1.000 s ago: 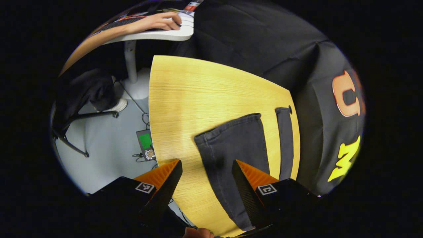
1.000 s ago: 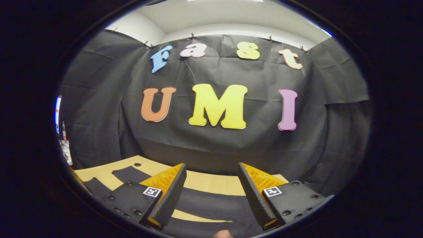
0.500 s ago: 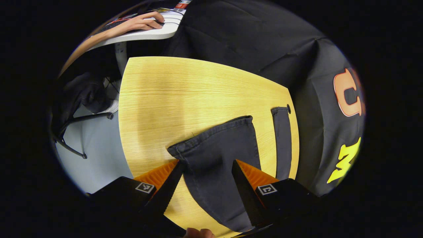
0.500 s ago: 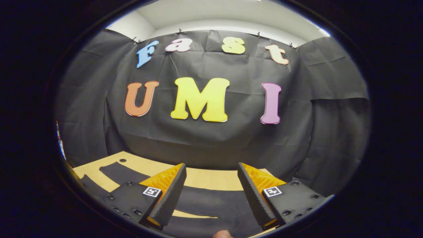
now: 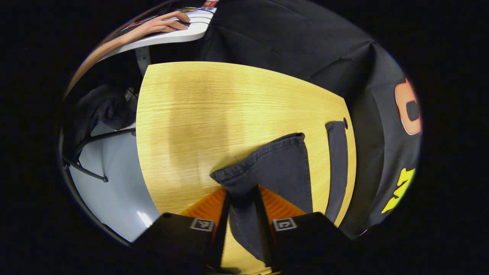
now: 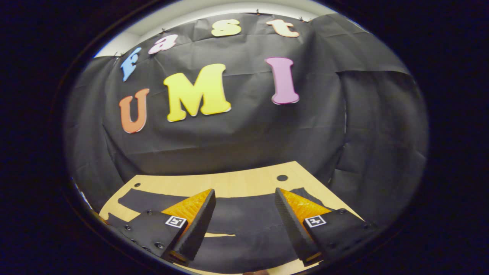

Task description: Grasp the waist and the cuffs of the jeans and fold them to make the two legs overlap; first hold the waist and fold one-third of the jeans toward the cuffs, then hold the cuffs and fold the remaining one-third in the same direction to finish folding.

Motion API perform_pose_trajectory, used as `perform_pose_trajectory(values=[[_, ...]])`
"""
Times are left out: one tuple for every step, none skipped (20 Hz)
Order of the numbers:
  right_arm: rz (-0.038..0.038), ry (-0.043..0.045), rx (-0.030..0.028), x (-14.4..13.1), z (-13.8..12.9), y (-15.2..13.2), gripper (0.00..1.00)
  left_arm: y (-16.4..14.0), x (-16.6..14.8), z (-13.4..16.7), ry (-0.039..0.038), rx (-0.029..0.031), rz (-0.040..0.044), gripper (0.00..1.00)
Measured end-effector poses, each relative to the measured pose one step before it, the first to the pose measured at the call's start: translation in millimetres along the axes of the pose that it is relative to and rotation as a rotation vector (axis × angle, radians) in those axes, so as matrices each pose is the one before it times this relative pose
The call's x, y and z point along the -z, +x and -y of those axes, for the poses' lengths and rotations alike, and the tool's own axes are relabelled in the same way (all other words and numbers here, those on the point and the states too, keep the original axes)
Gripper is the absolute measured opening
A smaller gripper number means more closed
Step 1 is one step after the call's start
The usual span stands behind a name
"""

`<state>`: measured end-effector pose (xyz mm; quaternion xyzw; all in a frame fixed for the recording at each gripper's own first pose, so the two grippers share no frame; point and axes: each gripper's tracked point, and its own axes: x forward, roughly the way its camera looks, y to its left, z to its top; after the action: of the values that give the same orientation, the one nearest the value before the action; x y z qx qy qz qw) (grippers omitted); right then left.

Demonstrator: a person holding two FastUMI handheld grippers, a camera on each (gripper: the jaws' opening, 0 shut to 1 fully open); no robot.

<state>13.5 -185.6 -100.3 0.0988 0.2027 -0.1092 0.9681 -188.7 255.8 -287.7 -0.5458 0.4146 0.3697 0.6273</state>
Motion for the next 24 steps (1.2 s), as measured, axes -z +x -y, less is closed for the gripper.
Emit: perform_pose_trajectory(values=[[-0.02216,0.01708,0.02824,4.71,15.47,3.07,0.96,4.88,1.23,1.35,-0.0141,0.00606,-0.00468,0.28],[-0.02409,0.02126,0.0242,3.36,15.95,3.97,0.94,-0.68,0.26,1.33,-0.01459,0.00246,-0.00281,0.18],[-0.03275,0.02614,0.03755,5.41,19.66,6.26,0.97,-0.19,-0.56,0.76,-0.00793,-0.00127,-0.00151,0.13],[-0.03697,0.03917,0.03681,3.87,20.39,8.73,0.96,-0.25,-1.0,0.52,0.00612,-0.00337,0.00132,0.07],[-0.04094,0.0467,0.04615,5.35,22.58,9.12,0.97,0.61,0.25,0.29,0.01143,-0.00365,0.00038,0.06],[-0.04886,0.0563,0.06079,6.87,26.06,12.65,0.94,-0.09,0.08,0.15,0.00597,-0.00191,0.00115,0.04],[-0.05396,0.07245,0.04563,10.45,22.56,4.53,0.97,0.38,-0.14,0.13,-0.00036,-0.00004,0.0003,0.04],[-0.06701,0.08085,0.05619,9.11,25.23,10.47,0.94,-0.14,-0.22,0.83,-0.00391,0.00005,0.0002,0.04],[-0.05505,0.07854,0.0415,7.12,19.74,8.42,0.97,0.72,-0.6,-0.15,0.00091,0.00038,-0.00031,0.04],[-0.04833,0.06964,0.02725,5.19,16.17,7.2,0.97,0.18,0.26,0.47,0.00165,-0.00152,0.00072,0.04],[-0.04659,0.0507,0.03043,7.09,12.55,8.57,0.97,-0.1,0.18,0.37,0.00338,-0.00201,0.00101,0.04],[-0.03685,0.03713,0.01596,4.79,9.45,7.06,0.97,0.18,-0.09,0.27,0.00225,-0.00307,0.00112,0.04],[-0.03887,0.02188,0.01475,7.52,5.63,2.74,0.97,0.49,-0.06,-0.1,0.00061,-0.00295,0.00171,0.04],[-0.04112,0.01633,0.00608,7.46,3.71,4.3,0.97,-0.07,-0.61,0.47,0.00037,-0.00237,0.00078,0.04],[-0.03725,0.01,-0.00729,8.75,-2.78,2.27,0.97,0.7,0.25,0.53,0.00027,-0.00172,0.00021,0.04],[-0.03052,-0.0022,0.00539,6.69,2.21,4.46,0.97,0.25,0.24,0.2,-0.0002,-0.00117,-0.00126,0.04],[-0.01983,-0.00191,0.00231,2.13,1.63,3.71,0.97,0.29,-0.24,0.39,-0.00092,-0.00015,-0.00105,0.04],[-0.01536,0.00582,-0.01104,2.81,-3.01,-0.73,0.97,-0.37,-0.11,0.33,-0.00097,0.00014,-0.00229,0.04],[-0.01391,0.0067,-0.00741,4.48,-2.2,3.88,0.97,0.52,-0.26,-0.11,-0.0008,0.00024,-0.00201,0.04],[-0.00834,0.00331,-0.0034,5.05,-1.27,4.8,0.98,-0.31,-0.26,0.02,-0.00235,-0.00056,-0.00152,0.04],[-0.01558,0.00141,0.00253,7.67,-1.12,5.68,0.98,0.32,-0.23,0.15,-0.00183,-0.00097,-0.00047,0.04],[0.00087,0.00139,0.00173,-0.68,-1.55,-0.92,0.98,-0.18,-0.07,0.32,-0.00105,-0.00134,-0.00069,0.04],[0.00269,-0.00166,-0.00349,-1.35,-1.89,2.98,0.98,0.14,0.39,-0.17,-0.00242,-0.00086,-0.0011,0.04],[-0.00036,0.00398,-0.00706,0.44,-2.27,-0.88,0.97,0.05,0.32,0.59,-0.00467,-0.00071,-0.00044,0.04]])
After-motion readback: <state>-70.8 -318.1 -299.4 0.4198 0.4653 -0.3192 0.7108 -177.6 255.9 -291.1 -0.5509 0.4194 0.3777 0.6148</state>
